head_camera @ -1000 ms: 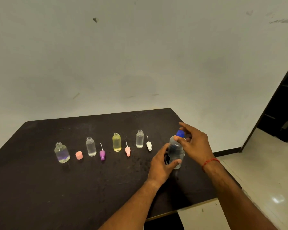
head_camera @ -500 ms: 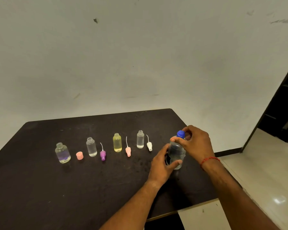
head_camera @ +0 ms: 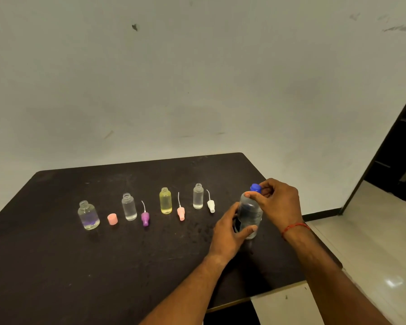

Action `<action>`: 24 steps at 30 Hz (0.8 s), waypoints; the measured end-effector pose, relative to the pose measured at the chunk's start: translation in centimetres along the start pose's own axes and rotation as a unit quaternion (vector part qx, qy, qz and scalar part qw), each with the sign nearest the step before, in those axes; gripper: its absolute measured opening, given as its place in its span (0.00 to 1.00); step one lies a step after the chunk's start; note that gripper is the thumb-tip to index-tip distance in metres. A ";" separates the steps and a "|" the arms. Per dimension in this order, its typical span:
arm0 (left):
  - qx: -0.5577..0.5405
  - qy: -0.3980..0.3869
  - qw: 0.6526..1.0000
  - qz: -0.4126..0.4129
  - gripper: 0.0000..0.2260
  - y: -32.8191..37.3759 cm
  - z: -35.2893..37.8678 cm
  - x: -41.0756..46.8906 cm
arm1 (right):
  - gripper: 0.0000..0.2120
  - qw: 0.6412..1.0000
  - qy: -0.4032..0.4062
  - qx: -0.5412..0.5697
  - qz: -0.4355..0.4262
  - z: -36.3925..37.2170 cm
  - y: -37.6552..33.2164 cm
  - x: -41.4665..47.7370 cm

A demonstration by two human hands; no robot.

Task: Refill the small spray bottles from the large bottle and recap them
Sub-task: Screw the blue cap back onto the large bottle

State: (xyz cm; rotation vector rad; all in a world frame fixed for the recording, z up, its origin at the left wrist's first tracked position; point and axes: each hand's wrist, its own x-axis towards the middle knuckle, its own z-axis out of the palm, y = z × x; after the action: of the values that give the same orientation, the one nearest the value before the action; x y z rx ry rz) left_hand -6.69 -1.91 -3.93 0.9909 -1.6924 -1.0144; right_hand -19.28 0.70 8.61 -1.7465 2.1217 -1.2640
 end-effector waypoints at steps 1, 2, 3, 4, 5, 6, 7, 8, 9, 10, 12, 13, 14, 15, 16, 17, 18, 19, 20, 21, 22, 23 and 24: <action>-0.001 0.001 1.000 -0.001 0.30 0.0 0.0 0.0 | 0.19 1.000 -0.008 0.005 -0.005 -0.1 0.1 -0.1; -0.004 0.002 1.000 -0.001 0.30 0.1 0.0 0.0 | 0.21 0.999 -0.020 0.021 -0.015 -0.1 0.4 -0.1; -0.007 0.004 1.000 -0.001 0.30 0.2 -0.1 -0.1 | 0.22 0.998 -0.033 0.044 -0.028 -0.2 0.6 -0.1; -0.009 0.005 1.000 0.000 0.30 0.2 -0.1 -0.1 | 0.22 0.996 -0.043 0.064 -0.039 -0.2 0.9 -0.2; -0.009 0.005 1.000 0.001 0.30 0.2 -0.1 -0.1 | 0.21 0.995 -0.048 0.073 -0.045 -0.2 1.2 -0.2; -0.008 0.003 1.000 0.002 0.30 0.2 -0.1 -0.1 | 0.19 0.995 -0.046 0.073 -0.045 -0.2 1.4 -0.3; -0.008 0.002 1.000 0.001 0.30 0.3 -0.1 -0.1 | 0.17 0.996 -0.038 0.069 -0.041 -0.1 1.4 -0.3; -0.007 0.002 1.000 0.000 0.30 0.2 -0.1 0.0 | 0.16 0.997 -0.028 0.063 -0.036 0.0 1.3 -0.2; -0.007 0.002 1.000 -0.003 0.30 0.3 -0.1 0.0 | 0.16 0.998 -0.018 0.056 -0.028 0.1 1.0 0.0; -0.005 0.002 1.000 -0.006 0.30 0.4 -0.1 0.0 | 0.15 0.999 -0.009 0.045 -0.020 0.1 0.6 0.1; -0.002 0.006 1.000 -0.007 0.30 0.4 -0.1 0.0 | 0.15 1.000 0.009 0.015 -0.006 0.3 0.1 0.2; 0.000 0.005 1.000 -0.007 0.30 0.4 -0.1 0.0 | 0.16 1.000 0.017 -0.001 -0.002 0.3 -0.1 0.1; 0.001 0.004 1.000 -0.009 0.30 0.4 -0.1 0.0 | 0.18 1.000 0.017 -0.011 0.003 0.3 -0.2 0.1; 0.002 0.004 1.000 -0.008 0.30 0.5 -0.1 0.0 | 0.20 1.000 0.008 -0.017 0.005 0.3 -0.2 0.1; 0.007 0.005 1.000 -0.006 0.29 0.5 -0.1 0.0 | 0.23 1.000 -0.007 -0.019 0.006 0.2 -0.2 0.1; 0.010 0.004 1.000 -0.005 0.28 0.7 -0.1 -0.1 | 0.27 1.000 -0.021 -0.019 0.006 0.1 -0.1 0.1; 0.010 0.004 1.000 -0.003 0.27 0.7 -0.1 -0.1 | 0.32 1.000 -0.028 -0.013 0.003 -0.1 0.1 0.2; 0.009 0.004 1.000 -0.003 0.27 0.7 -0.1 -0.1 | 0.35 1.000 -0.027 0.005 -0.007 -0.2 0.3 0.2; 0.008 0.003 1.000 -0.003 0.27 0.8 -0.1 -0.1 | 0.33 0.999 -0.023 0.029 -0.022 -0.2 0.5 0.2; 0.007 0.005 1.000 -0.004 0.27 0.8 -0.1 -0.1 | 0.29 0.998 -0.020 0.051 -0.039 -0.1 0.8 0.2; 0.007 0.006 1.000 -0.005 0.28 0.8 -0.2 -0.1 | 0.24 0.997 -0.019 0.062 -0.052 0.1 1.0 0.1; 0.006 0.009 1.000 -0.004 0.29 0.7 -0.2 -0.2 | 0.19 0.996 -0.015 0.063 -0.058 0.3 1.1 -0.1; 0.008 0.008 1.000 -0.004 0.29 0.7 -0.2 -0.2 | 0.16 0.997 -0.006 0.059 -0.056 0.6 1.1 -0.2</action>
State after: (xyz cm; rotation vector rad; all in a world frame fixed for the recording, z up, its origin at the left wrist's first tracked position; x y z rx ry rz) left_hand -6.62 -1.49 -3.26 1.0148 -1.6857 -0.9978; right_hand -19.74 0.52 7.42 -1.8405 1.9231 -1.3735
